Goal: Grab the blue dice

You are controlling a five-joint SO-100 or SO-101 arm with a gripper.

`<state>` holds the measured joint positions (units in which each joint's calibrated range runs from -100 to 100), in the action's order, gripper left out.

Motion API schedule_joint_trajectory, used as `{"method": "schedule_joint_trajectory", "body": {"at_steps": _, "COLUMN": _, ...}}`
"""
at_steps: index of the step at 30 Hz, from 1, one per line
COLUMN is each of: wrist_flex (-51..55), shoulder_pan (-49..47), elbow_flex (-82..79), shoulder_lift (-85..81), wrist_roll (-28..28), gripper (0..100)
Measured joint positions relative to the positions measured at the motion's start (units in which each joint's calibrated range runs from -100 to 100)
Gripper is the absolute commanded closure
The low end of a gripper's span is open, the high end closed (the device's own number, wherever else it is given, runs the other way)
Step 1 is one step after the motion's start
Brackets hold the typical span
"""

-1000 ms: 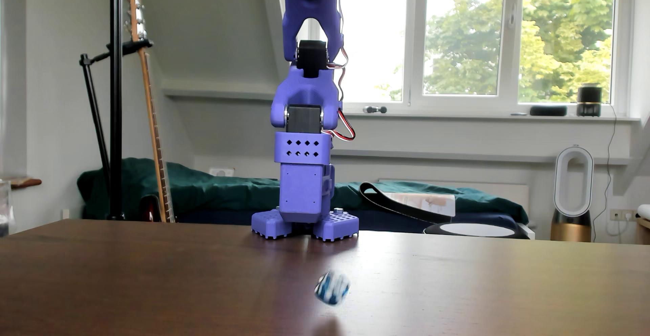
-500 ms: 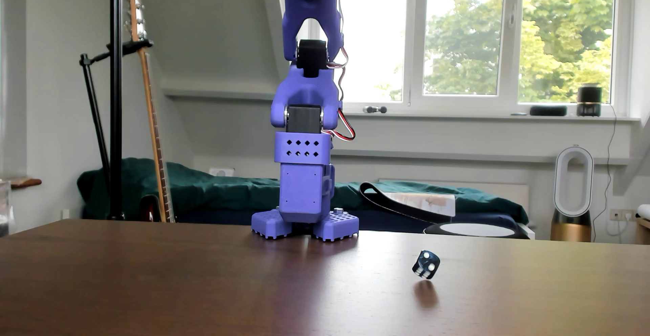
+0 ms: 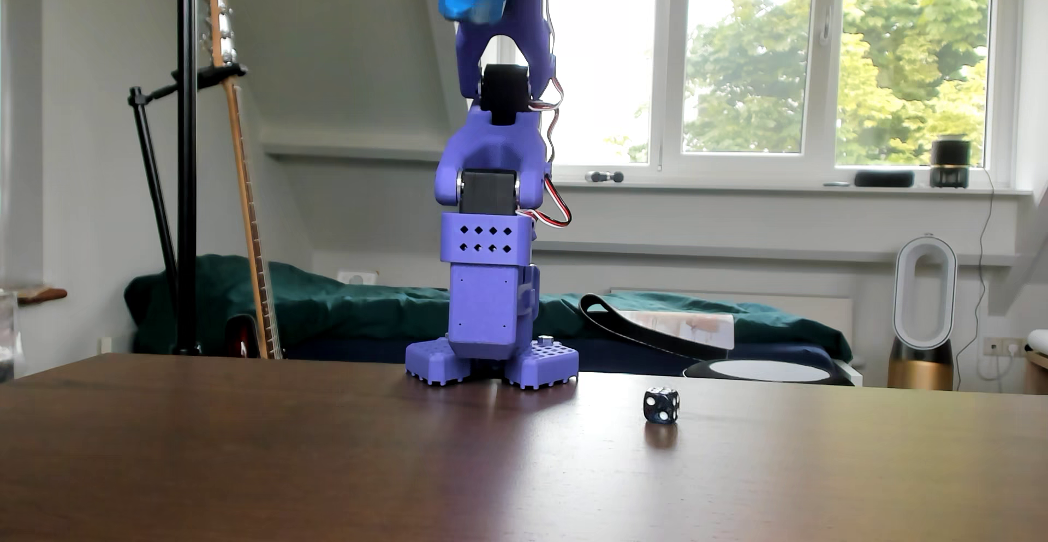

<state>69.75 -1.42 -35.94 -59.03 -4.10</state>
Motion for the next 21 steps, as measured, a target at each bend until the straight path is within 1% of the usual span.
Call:
{"method": "schedule_joint_trajectory", "body": {"at_steps": 5, "wrist_flex": -1.74, "shoulder_pan": 0.16, "elbow_flex": -9.06, "shoulder_lift": -5.27, "wrist_roll": 0.00, "gripper": 99}}
{"method": "schedule_joint_trajectory", "body": {"at_steps": 12, "wrist_flex": -5.82, "shoulder_pan": -4.14, "elbow_flex": -29.16, "shoulder_lift": -26.09, "wrist_roll": 0.05, "gripper": 98}}
{"method": "schedule_joint_trajectory", "body": {"at_steps": 17, "wrist_flex": -6.87, "shoulder_pan": -3.82, "elbow_flex": -39.57, "shoulder_lift": -31.19, "wrist_roll": 3.76, "gripper": 98}}
{"method": "schedule_joint_trajectory", "body": {"at_steps": 21, "wrist_flex": -6.87, "shoulder_pan": -3.17, "elbow_flex": -42.17, "shoulder_lift": -32.02, "wrist_roll": 5.44, "gripper": 98}}
